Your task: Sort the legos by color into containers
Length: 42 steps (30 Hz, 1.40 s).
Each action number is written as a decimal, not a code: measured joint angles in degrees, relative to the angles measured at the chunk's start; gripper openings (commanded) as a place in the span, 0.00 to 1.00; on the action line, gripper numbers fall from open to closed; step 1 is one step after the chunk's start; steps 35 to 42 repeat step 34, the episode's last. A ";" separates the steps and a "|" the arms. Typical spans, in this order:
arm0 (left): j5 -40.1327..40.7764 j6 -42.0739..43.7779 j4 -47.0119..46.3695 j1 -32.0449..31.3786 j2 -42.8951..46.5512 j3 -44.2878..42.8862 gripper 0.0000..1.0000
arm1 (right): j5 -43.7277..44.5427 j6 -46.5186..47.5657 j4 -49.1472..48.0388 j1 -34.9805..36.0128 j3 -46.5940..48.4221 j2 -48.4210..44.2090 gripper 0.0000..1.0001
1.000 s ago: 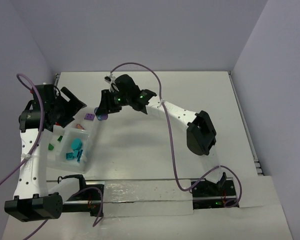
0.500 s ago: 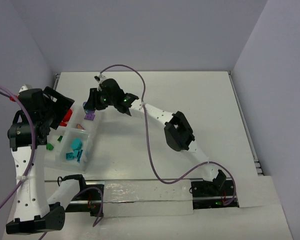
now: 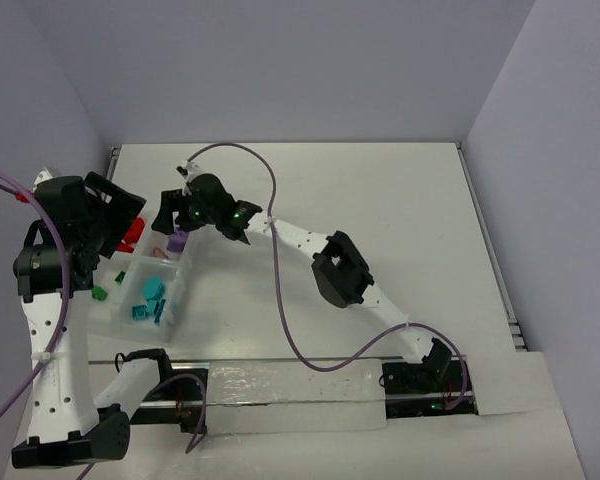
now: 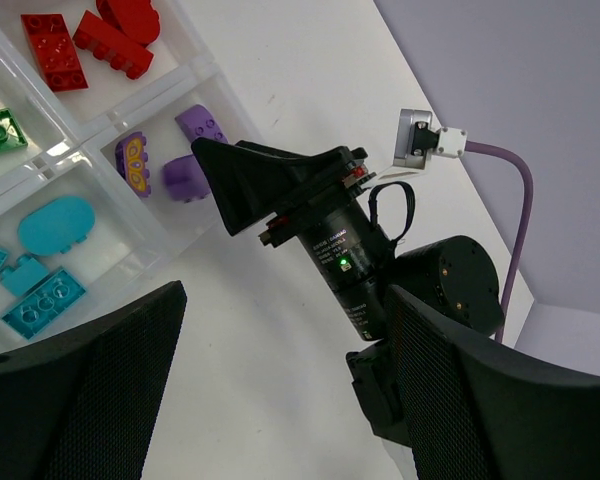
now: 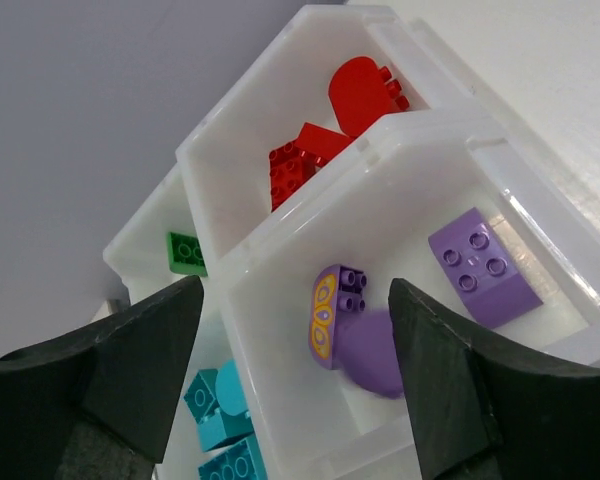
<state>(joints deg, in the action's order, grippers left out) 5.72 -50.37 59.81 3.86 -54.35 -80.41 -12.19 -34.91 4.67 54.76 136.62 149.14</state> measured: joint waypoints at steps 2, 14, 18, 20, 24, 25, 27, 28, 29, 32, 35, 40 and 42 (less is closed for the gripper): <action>0.00 0.00 0.00 0.00 0.00 0.11 0.88 | -0.04 0.11 -0.04 0.00 0.12 0.00 0.94; -0.08 1.18 -0.09 0.02 0.15 -1.21 0.88 | 3.19 5.41 7.59 -1.99 -10.76 -18.72 1.00; -0.60 2.19 -0.49 0.02 0.21 -1.39 0.87 | 11.30 8.56 13.25 -5.61 -17.17 -36.46 1.00; -1.17 2.83 -0.71 0.02 0.11 -1.36 0.88 | 17.74 10.12 16.92 -7.51 -23.31 -46.75 1.00; -3.30 4.45 -2.82 0.02 0.28 -0.20 0.88 | 30.95 12.19 23.04 -9.40 -40.07 -66.25 1.00; -4.03 4.93 -3.60 0.04 0.38 0.45 0.87 | 32.84 12.36 24.28 -9.37 -46.16 -71.00 1.00; -5.52 6.14 -4.46 0.04 0.37 1.61 0.87 | 35.21 12.27 28.55 -9.28 -56.62 -78.35 1.00; -6.15 6.63 -4.75 0.04 0.31 2.03 0.88 | 35.95 12.22 30.99 -9.27 -60.66 -80.85 1.00; -6.64 7.30 -5.06 0.04 0.23 2.36 0.88 | 36.53 11.94 32.33 -9.37 -64.08 -83.13 1.00; -7.80 9.07 -6.23 0.04 0.17 3.14 0.88 | 37.14 10.71 35.90 -9.66 -72.30 -87.33 1.00; -8.32 10.15 -6.77 0.04 0.11 3.45 0.88 | 37.89 9.63 38.44 -9.79 -75.38 -89.84 1.00; -8.32 10.15 -6.77 0.04 0.11 3.45 0.88 | 37.89 9.63 38.44 -9.79 -75.38 -89.84 1.00; -8.32 10.15 -6.77 0.04 0.11 3.45 0.88 | 37.89 9.63 38.44 -9.79 -75.38 -89.84 1.00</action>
